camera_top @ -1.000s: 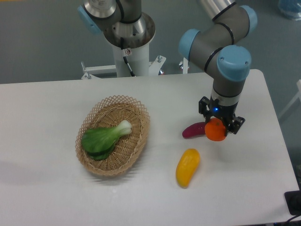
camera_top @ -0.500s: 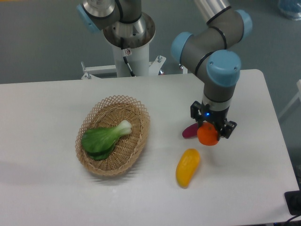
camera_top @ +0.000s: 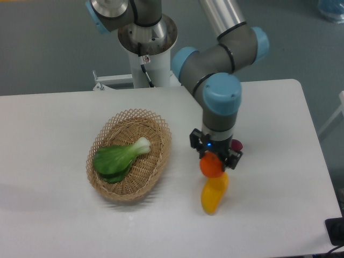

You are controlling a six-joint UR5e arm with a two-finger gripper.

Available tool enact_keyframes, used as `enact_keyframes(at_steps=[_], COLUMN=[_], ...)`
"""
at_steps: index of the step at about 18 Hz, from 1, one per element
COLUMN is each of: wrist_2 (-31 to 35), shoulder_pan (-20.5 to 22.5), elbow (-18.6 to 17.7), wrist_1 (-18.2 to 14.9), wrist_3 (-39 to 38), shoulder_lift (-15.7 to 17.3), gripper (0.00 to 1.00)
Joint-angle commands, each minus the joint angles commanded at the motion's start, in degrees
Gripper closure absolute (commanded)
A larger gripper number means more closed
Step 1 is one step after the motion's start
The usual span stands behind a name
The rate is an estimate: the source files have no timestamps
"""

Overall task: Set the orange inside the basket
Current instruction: 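Carry the orange over the wicker basket and lower it inside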

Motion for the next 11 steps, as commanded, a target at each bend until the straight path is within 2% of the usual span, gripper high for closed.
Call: enact_keyframes(at_steps=[4,11], wrist_2=[1.4,2.37], shoulder_pan=[-5.01,-11.95], elbow=[-0.18,0.09], wrist_1=[-0.26,-1.14], wrist_3=[-4.04,-6.07], shoulder_lift=[0.0,0.09], gripper=[0.26,0.24])
